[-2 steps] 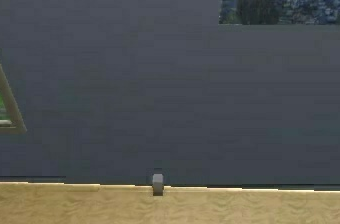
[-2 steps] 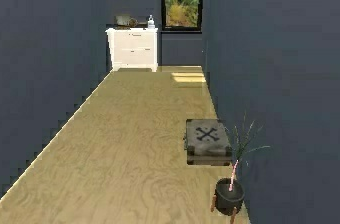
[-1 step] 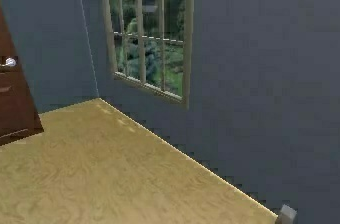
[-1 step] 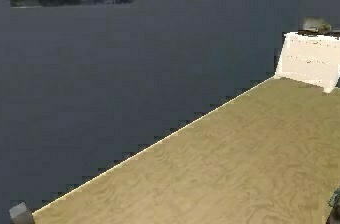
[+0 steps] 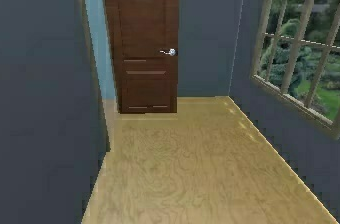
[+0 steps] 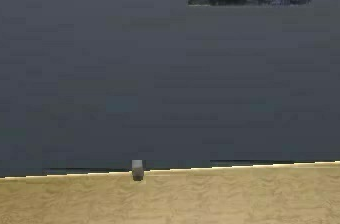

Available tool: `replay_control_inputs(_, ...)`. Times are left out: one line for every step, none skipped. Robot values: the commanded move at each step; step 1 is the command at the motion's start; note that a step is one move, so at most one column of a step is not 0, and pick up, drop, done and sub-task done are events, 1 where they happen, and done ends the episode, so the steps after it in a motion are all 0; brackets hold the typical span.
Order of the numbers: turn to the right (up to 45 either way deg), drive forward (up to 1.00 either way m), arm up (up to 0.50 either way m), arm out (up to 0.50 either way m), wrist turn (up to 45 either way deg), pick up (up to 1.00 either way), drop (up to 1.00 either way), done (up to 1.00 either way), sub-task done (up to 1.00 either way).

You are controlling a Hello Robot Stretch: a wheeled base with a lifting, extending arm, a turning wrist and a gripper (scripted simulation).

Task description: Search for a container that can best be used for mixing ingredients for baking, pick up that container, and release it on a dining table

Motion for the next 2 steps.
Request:
replay_control_inputs(0.0, 1.0, 0.0, 0.0, 0.0, 0.0, 0.0, 0.0, 0.0)
replay_control_inputs(0.0, 1.0, 0.0, 0.0, 0.0, 0.0, 0.0, 0.0, 0.0)
